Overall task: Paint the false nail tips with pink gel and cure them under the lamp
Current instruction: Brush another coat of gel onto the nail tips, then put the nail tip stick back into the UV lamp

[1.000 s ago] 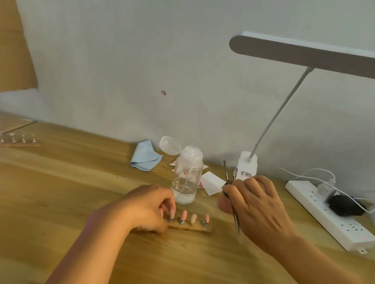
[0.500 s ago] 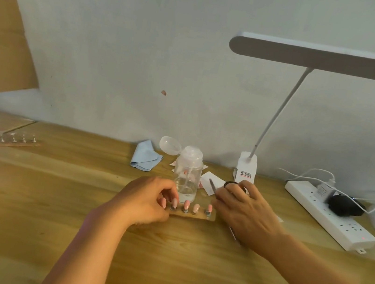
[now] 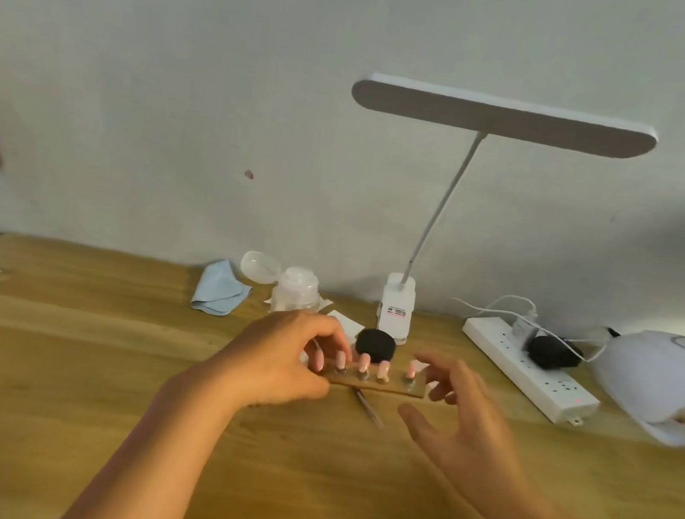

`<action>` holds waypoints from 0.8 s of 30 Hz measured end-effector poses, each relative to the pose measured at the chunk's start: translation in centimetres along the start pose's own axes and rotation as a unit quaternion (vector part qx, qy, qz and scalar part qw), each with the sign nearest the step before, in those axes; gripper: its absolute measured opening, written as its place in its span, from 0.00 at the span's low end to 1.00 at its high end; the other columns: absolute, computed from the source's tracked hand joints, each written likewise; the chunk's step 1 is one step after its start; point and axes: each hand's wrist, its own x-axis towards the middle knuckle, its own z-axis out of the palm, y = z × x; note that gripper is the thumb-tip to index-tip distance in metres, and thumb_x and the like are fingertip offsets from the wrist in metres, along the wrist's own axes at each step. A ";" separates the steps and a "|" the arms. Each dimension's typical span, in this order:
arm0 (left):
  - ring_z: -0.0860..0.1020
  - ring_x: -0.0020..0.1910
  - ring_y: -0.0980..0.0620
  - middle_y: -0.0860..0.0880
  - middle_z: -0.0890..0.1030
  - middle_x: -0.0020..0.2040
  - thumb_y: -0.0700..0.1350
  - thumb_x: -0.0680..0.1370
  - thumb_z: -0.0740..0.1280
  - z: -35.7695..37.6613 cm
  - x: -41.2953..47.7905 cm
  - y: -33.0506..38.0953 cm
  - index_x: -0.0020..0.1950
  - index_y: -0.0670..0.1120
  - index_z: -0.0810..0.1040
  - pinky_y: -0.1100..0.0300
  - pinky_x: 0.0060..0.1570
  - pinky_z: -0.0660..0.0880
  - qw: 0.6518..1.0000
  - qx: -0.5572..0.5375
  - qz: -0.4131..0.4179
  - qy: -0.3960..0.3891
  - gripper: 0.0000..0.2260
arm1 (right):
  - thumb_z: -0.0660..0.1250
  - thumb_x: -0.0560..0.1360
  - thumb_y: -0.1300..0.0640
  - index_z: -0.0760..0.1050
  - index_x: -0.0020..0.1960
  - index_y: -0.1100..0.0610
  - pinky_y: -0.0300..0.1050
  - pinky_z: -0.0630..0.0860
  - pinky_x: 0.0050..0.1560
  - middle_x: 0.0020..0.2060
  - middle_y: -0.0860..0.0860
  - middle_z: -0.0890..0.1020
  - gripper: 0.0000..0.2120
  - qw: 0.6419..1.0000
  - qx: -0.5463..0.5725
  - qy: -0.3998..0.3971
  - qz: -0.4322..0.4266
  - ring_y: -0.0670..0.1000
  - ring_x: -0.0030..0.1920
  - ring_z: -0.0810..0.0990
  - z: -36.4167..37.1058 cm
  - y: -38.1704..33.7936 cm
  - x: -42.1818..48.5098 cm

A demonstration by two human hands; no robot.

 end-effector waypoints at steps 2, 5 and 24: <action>0.77 0.41 0.60 0.58 0.80 0.45 0.38 0.68 0.71 0.6 0.1 1.5 0.46 0.57 0.80 0.52 0.50 0.79 1.000 0.007 0.022 -0.015 0.14 | 0.73 0.70 0.53 0.70 0.60 0.39 0.38 0.74 0.51 0.47 0.40 0.78 0.22 0.999 0.014 0.029 0.020 0.42 0.49 0.76 -1.8 -0.4 -1.4; 0.77 0.44 0.60 0.58 0.79 0.46 0.39 0.69 0.71 2.3 0.4 3.7 0.48 0.58 0.80 0.54 0.50 0.78 0.997 0.018 0.064 -0.025 0.15 | 0.77 0.68 0.59 0.80 0.52 0.47 0.37 0.73 0.46 0.39 0.44 0.80 0.15 0.996 0.042 0.064 0.041 0.46 0.44 0.76 -4.7 -1.1 -4.0; 0.75 0.39 0.62 0.59 0.80 0.42 0.58 0.72 0.71 19.3 4.5 12.2 0.53 0.60 0.73 0.60 0.45 0.75 0.989 -0.143 -0.005 -0.029 0.12 | 0.74 0.72 0.48 0.77 0.43 0.51 0.53 0.75 0.52 0.50 0.55 0.82 0.09 0.796 -0.015 0.385 0.467 0.58 0.47 0.78 -21.5 19.9 -8.5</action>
